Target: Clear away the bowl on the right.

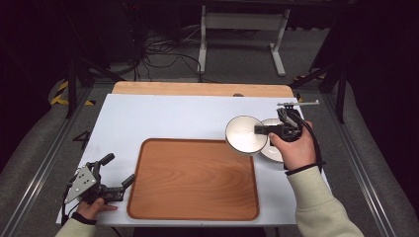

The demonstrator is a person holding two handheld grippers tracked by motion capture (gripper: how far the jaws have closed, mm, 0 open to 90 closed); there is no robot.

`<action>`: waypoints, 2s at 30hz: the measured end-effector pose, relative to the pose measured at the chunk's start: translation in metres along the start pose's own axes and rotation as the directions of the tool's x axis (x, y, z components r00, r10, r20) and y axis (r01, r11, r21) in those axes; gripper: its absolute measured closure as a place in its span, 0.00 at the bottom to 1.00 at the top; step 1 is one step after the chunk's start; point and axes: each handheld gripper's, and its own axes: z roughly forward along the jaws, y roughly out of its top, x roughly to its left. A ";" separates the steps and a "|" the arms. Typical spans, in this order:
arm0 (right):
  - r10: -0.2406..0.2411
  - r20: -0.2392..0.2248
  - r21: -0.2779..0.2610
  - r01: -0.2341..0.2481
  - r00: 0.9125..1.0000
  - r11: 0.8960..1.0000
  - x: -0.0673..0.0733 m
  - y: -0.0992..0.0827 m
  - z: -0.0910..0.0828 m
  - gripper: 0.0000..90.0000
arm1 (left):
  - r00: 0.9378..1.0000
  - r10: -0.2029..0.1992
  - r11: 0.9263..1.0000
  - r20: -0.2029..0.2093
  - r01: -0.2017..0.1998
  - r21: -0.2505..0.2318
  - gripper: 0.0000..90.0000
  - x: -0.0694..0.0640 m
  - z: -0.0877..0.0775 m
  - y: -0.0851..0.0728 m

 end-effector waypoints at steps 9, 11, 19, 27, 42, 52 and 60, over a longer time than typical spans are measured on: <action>-0.035 -0.048 0.015 0.035 0.998 0.999 0.025 0.001 0.006 0.88 | 1.000 0.000 1.000 0.000 0.000 -0.001 0.00 0.000 0.000 0.000; -0.044 -0.060 0.019 0.045 0.997 0.999 0.031 0.002 0.007 0.88 | 1.000 0.000 1.000 0.001 0.000 -0.001 0.00 0.000 0.000 0.000; -0.068 -0.094 0.035 0.071 0.993 0.997 0.051 0.003 0.013 0.88 | 1.000 -0.001 1.000 0.000 0.001 -0.001 0.00 0.000 0.000 0.000; -0.084 -0.116 0.047 0.089 0.990 0.995 0.064 0.002 0.021 0.88 | 1.000 -0.001 1.000 0.000 0.001 -0.001 0.00 0.000 0.000 0.000; -0.087 -0.157 0.082 0.100 0.984 0.992 0.076 -0.012 0.049 0.88 | 1.000 0.000 1.000 0.002 0.000 -0.001 0.00 0.000 0.000 0.000; -0.102 -0.161 0.102 0.119 0.982 0.988 0.079 -0.024 0.070 0.87 | 1.000 0.001 1.000 0.001 -0.001 -0.004 0.00 0.000 0.000 0.000; -0.096 -0.165 0.108 0.114 0.982 0.988 0.076 -0.035 0.088 0.87 | 1.000 0.001 1.000 0.001 -0.001 -0.003 0.00 0.000 0.000 0.000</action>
